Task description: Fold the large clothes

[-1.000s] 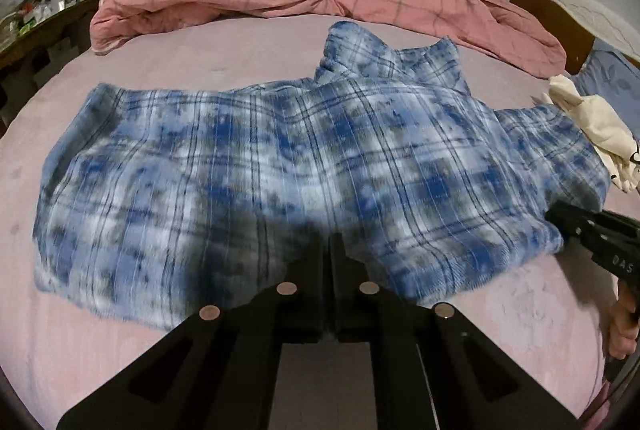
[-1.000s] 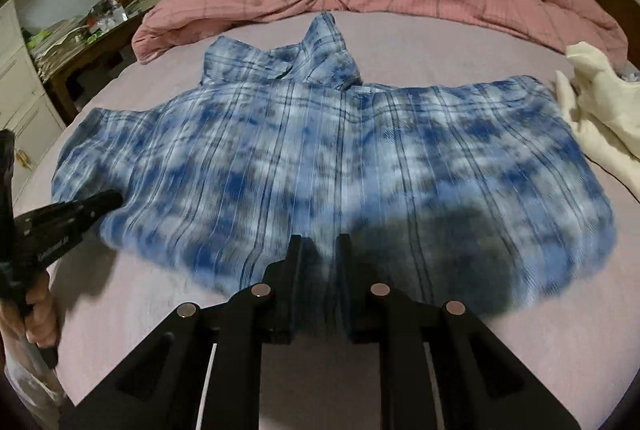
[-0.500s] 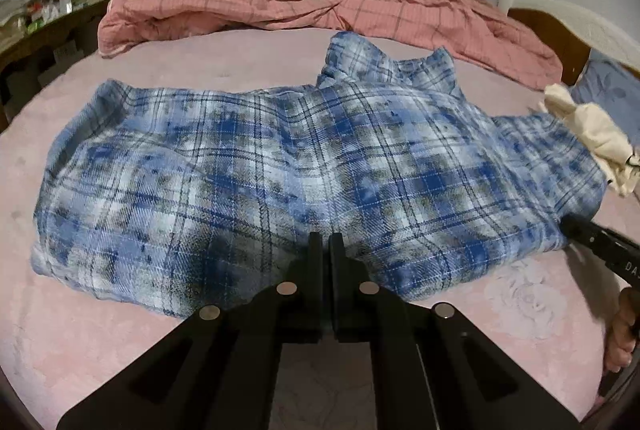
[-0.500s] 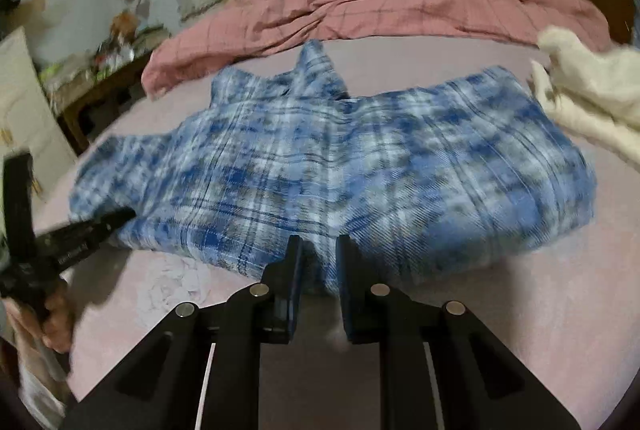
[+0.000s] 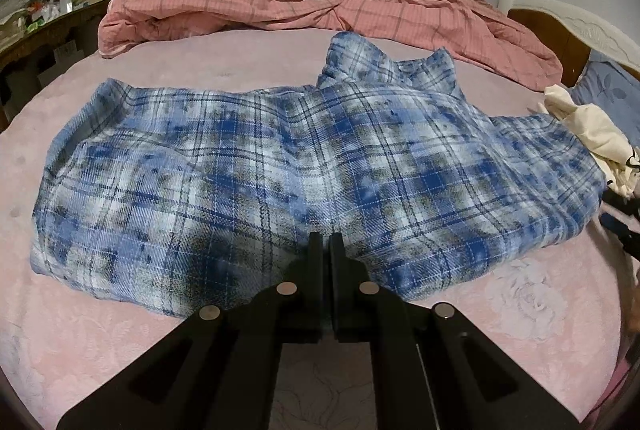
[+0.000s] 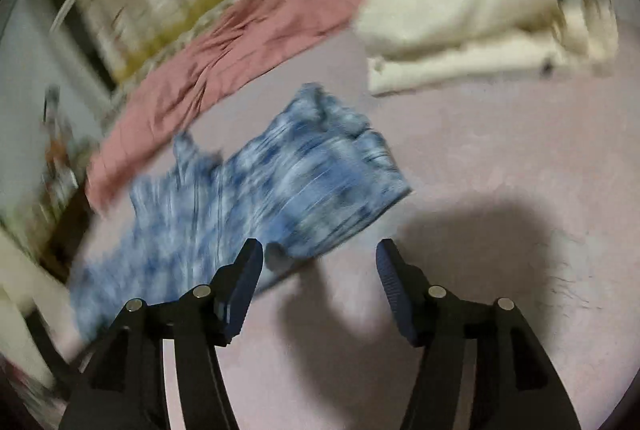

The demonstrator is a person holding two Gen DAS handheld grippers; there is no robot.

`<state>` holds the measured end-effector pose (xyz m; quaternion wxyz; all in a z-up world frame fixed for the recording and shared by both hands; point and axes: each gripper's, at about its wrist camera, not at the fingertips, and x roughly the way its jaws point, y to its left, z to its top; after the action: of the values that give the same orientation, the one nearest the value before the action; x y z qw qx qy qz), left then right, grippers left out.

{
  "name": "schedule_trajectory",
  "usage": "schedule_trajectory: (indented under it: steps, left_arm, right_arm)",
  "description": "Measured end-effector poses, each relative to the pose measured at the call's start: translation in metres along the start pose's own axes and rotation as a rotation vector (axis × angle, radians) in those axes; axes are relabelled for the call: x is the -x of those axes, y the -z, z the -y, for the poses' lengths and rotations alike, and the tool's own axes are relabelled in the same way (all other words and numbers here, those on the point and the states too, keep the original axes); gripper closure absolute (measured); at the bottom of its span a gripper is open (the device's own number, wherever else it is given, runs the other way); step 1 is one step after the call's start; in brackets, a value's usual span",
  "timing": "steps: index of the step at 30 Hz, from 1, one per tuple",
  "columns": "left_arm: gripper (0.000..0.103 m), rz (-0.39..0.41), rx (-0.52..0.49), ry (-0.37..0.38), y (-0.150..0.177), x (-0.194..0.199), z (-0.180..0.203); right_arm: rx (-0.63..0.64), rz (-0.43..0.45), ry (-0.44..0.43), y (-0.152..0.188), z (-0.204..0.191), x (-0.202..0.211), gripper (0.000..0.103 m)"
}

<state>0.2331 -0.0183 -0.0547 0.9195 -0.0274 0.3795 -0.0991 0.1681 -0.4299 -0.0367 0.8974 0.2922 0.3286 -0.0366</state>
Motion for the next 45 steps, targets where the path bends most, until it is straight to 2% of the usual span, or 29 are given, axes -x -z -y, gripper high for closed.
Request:
schedule_trajectory:
  steps: [6,9,11,12,13,15,18,21,25,28,30,34,38,41,43,45]
  left_arm:
    - [0.098,0.001,0.010,0.011,0.000,0.000,0.000]
    - [0.098,0.001,0.015,0.017,0.000,0.001,-0.001]
    - [0.098,0.003,0.020,0.023,0.000,0.001,-0.002]
    - [0.098,0.004,0.026,0.030,0.000,0.002,-0.003]
    - [0.098,0.004,0.031,0.036,0.000,0.002,-0.004]
    - [0.098,0.004,0.043,0.050,0.000,0.002,-0.007]
    - [0.098,0.003,0.040,0.046,0.000,0.001,-0.006]
    - [0.098,0.004,0.031,0.036,0.000,0.001,-0.004]
    - [0.098,0.006,0.046,0.053,0.000,0.001,-0.006]
    - [0.098,0.006,0.063,0.070,0.001,0.002,-0.009]
    - [0.098,0.005,0.067,0.074,0.001,0.002,-0.010]
    - [0.098,0.006,0.069,0.077,0.001,0.002,-0.012]
    - [0.098,0.007,0.075,0.086,0.001,0.003,-0.014]
    - [0.098,0.006,0.084,0.096,0.002,0.003,-0.017]
    - [0.098,0.007,0.084,0.097,0.002,0.004,-0.017]
    - [0.098,0.007,0.082,0.096,0.002,0.004,-0.017]
  right_arm:
    - [-0.095,0.029,-0.044,-0.022,0.012,-0.024,0.040]
    - [-0.123,0.055,0.003,-0.027,0.010,-0.033,0.040]
    - [-0.104,0.054,0.041,-0.029,0.003,-0.037,0.059]
    - [-0.081,0.050,0.040,-0.030,-0.003,-0.039,0.076]
    - [-0.067,0.055,0.038,-0.031,-0.007,-0.038,0.084]
    - [-0.014,0.108,0.054,-0.031,-0.022,-0.031,0.087]
    - [0.136,0.191,0.036,-0.025,-0.062,-0.009,0.087]
    - [0.275,0.218,-0.012,-0.015,-0.109,0.008,0.088]
    - [0.419,0.188,-0.082,0.008,-0.167,0.009,0.088]
    - [0.465,0.152,-0.110,0.035,-0.192,-0.010,0.088]
    - [0.457,0.067,-0.158,0.054,-0.202,-0.031,0.088]
    - [0.520,0.045,-0.199,0.082,-0.218,-0.044,0.089]
    - [0.517,-0.037,-0.154,0.090,-0.224,-0.067,0.087]
    - [0.487,-0.080,-0.241,0.089,-0.213,-0.067,0.074]
    - [0.497,-0.098,-0.290,0.089,-0.209,-0.060,0.061]
    - [0.510,-0.094,-0.300,0.092,-0.205,-0.049,0.061]
